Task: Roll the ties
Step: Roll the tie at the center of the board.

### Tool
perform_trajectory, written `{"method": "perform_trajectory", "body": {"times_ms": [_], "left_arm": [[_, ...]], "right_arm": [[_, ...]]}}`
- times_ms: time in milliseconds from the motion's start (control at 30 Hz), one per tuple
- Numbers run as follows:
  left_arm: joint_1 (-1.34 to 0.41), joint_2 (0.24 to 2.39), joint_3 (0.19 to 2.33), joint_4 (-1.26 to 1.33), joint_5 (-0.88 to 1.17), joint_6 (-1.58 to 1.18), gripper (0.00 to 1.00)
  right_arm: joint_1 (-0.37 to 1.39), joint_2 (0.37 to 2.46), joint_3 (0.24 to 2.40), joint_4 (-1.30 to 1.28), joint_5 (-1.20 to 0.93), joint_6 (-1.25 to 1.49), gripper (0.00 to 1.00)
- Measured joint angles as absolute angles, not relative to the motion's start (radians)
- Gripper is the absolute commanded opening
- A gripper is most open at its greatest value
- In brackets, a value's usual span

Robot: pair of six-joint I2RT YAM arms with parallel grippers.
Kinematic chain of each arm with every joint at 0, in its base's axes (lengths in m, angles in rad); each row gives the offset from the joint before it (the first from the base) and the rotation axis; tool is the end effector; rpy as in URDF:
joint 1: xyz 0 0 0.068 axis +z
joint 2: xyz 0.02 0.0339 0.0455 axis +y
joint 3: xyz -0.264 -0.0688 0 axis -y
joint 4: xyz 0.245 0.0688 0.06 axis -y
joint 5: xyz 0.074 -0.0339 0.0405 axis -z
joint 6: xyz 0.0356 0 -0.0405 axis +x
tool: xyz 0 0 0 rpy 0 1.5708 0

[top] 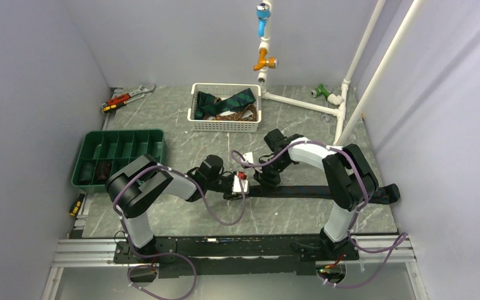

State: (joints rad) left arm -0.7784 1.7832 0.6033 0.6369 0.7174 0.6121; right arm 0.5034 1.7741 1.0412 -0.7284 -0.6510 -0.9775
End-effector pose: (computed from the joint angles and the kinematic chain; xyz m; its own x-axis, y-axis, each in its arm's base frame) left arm 0.2049 -0.2349 0.1158 0.2332 0.3781 -0.8959 0.9724 -0.0928 0.2139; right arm 0.2583 0.1669 0.1510 -0.1206 -0.8193 -0.5605 -0.9689 -0.0259 0.2462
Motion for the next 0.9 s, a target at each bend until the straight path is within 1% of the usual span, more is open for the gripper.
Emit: {"method": "perform_trajectory", "body": {"times_ms": [33,67,200,267,367,433,467,500,567,667,733,900], "left_arm": [[-0.775,1.781,0.603,0.640,0.717,0.614,0.64],[-0.770,1.775,0.600,0.642,0.716,0.609,0.67],[-0.733,1.719,0.545,0.642,0.707,0.552,0.75],[-0.708,1.680,0.512,0.644,0.706,0.506,0.77],[-0.672,1.612,0.467,0.645,0.707,0.470,0.76],[-0.664,1.584,0.451,0.641,0.707,0.468,0.73],[-0.664,1.580,0.448,0.640,0.708,0.468,0.70],[-0.665,1.579,0.447,0.635,0.708,0.468,0.65],[-0.669,1.585,0.451,0.611,0.705,0.467,0.52],[-0.672,1.602,0.466,0.587,0.705,0.467,0.40],[-0.672,1.603,0.466,0.585,0.711,0.467,0.37],[-0.691,1.596,0.472,0.599,0.715,0.438,0.39]], "right_arm": [[0.503,1.773,1.039,-0.726,-0.651,-0.978,0.33],[0.504,1.773,1.039,-0.725,-0.651,-0.978,0.32],[0.504,1.773,1.038,-0.722,-0.651,-0.977,0.32],[0.506,1.772,1.037,-0.720,-0.651,-0.977,0.31],[0.506,1.772,1.036,-0.719,-0.651,-0.977,0.31],[0.506,1.772,1.036,-0.719,-0.651,-0.978,0.31],[0.506,1.772,1.036,-0.719,-0.651,-0.978,0.31],[0.506,1.772,1.036,-0.719,-0.651,-0.978,0.30],[0.506,1.772,1.036,-0.718,-0.651,-0.978,0.29],[0.506,1.772,1.035,-0.716,-0.651,-0.978,0.27],[0.506,1.772,1.035,-0.715,-0.651,-0.978,0.26],[0.508,1.772,1.033,-0.713,-0.652,-0.980,0.25]]}}
